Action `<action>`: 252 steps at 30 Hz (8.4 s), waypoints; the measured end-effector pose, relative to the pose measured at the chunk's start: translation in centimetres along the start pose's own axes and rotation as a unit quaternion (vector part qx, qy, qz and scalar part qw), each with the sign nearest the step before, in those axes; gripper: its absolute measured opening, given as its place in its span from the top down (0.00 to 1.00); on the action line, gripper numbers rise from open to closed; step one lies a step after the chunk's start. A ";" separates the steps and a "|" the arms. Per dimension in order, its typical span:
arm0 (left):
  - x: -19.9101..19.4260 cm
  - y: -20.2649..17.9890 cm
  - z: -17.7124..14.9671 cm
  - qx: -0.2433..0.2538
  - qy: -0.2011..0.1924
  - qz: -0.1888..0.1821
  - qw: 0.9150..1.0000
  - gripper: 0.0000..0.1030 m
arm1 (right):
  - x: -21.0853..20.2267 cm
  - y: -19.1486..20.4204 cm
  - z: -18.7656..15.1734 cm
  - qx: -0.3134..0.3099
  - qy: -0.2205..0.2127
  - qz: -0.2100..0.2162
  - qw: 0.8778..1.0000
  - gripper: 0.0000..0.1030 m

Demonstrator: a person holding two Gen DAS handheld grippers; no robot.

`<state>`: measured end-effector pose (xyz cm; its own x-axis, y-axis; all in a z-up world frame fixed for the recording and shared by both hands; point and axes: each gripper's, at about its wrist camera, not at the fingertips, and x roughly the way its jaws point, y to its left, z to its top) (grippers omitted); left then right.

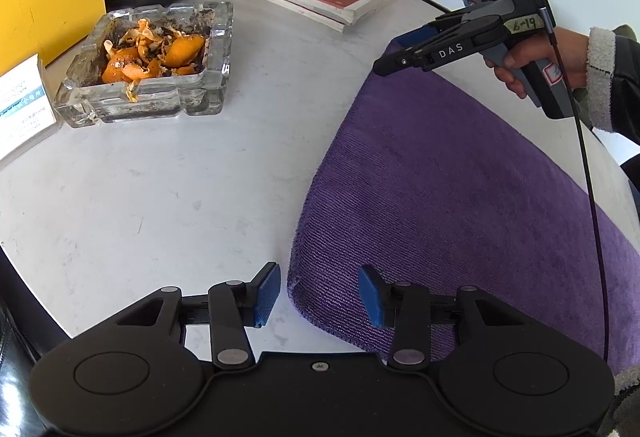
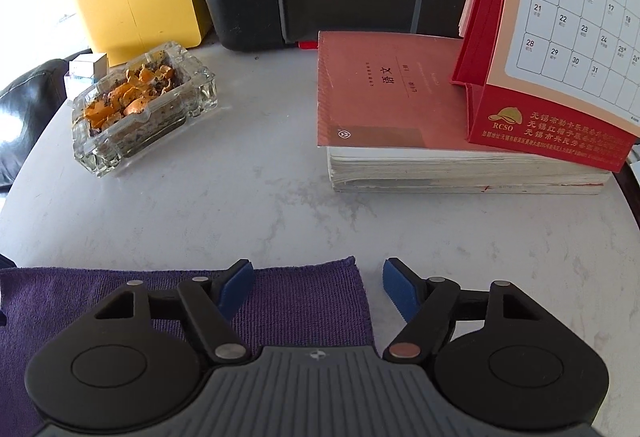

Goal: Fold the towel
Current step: 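Move both open grippers down to the purple towel's edge, then close both grippers on the towel edge, then hold the towel edge with the left gripper while the right gripper regrips further along, then lift the towel edge with the right gripper and fold it over toward the left gripper, then lower the folded edge onto the towel and open both grippers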

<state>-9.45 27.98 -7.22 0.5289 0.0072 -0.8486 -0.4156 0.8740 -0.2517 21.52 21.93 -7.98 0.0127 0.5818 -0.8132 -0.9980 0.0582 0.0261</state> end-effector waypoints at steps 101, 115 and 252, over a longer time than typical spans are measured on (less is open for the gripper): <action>-2.5 -2.9 -0.3 0.057 0.009 -0.042 0.997 1.00 | 0.6 -0.5 2.3 -0.216 0.082 0.080 0.970 0.44; -1.8 -2.3 -0.2 0.050 0.011 -0.042 0.998 1.00 | -0.4 0.7 1.9 -0.241 0.107 0.054 0.963 0.87; 5.7 -48.1 -19.8 0.461 0.190 -0.271 0.823 1.00 | -38.0 9.7 -50.8 0.088 -0.065 -0.294 0.950 0.97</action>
<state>-1.11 -23.67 -9.13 0.1087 -0.5044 -0.8566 0.6361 0.6975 -0.3300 8.20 -40.80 -6.31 0.5833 0.5014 -0.6391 -0.7903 0.5319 -0.3040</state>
